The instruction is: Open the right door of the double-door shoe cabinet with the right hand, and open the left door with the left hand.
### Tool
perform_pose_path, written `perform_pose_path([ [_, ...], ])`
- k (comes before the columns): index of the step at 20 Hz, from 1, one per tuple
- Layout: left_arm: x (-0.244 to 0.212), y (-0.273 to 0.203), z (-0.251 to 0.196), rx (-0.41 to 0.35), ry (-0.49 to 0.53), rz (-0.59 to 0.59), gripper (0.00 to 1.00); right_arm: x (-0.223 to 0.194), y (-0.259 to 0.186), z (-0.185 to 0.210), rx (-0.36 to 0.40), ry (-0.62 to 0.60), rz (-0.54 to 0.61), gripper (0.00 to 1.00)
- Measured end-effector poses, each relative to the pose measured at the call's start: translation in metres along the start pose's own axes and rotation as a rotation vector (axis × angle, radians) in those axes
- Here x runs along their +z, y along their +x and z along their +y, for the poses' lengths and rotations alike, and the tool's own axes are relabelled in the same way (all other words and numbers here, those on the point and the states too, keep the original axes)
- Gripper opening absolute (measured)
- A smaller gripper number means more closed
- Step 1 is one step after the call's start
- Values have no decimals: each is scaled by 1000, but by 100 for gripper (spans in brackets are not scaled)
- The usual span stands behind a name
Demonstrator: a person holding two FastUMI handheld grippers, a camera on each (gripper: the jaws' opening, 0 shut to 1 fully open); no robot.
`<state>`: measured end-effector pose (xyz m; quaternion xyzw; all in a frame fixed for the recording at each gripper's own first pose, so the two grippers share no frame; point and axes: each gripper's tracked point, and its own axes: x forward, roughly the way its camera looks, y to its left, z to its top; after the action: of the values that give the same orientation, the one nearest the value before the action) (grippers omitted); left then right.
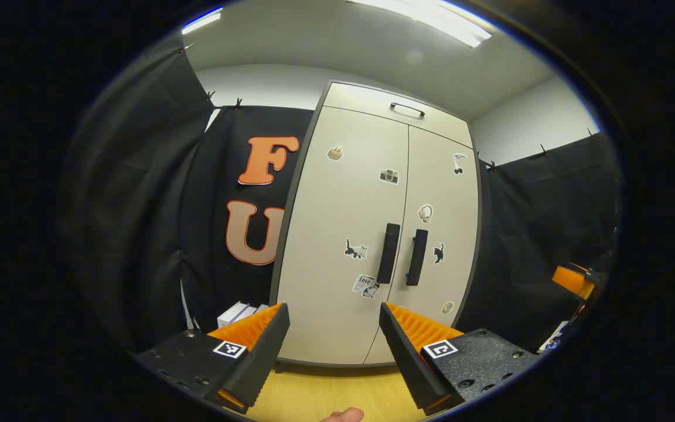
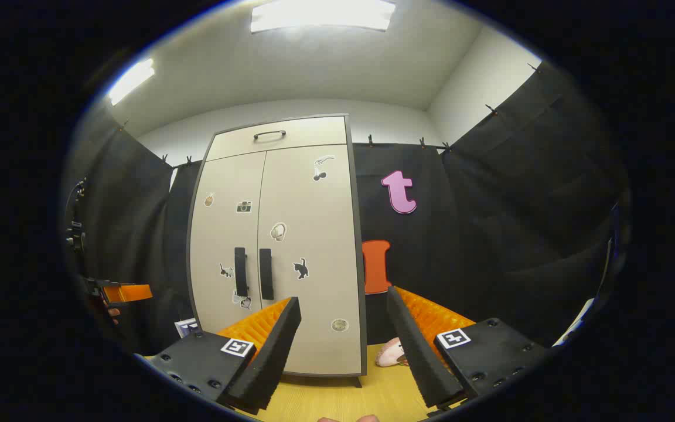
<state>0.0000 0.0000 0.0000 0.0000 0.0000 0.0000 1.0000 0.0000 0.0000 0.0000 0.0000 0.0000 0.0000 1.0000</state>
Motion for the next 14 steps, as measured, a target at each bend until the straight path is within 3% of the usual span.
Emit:
perform_pose_path([
  [1, 2, -2, 0, 1, 4, -4, 91, -3, 1, 0, 6, 5, 13, 98],
  [7, 12, -9, 5, 22, 15, -36, 94, -19, 8, 8, 33, 34, 65, 98],
  [14, 17, -17, 11, 39, 8, -57, 94, -10, 3, 20, 52, 6, 20, 98],
])
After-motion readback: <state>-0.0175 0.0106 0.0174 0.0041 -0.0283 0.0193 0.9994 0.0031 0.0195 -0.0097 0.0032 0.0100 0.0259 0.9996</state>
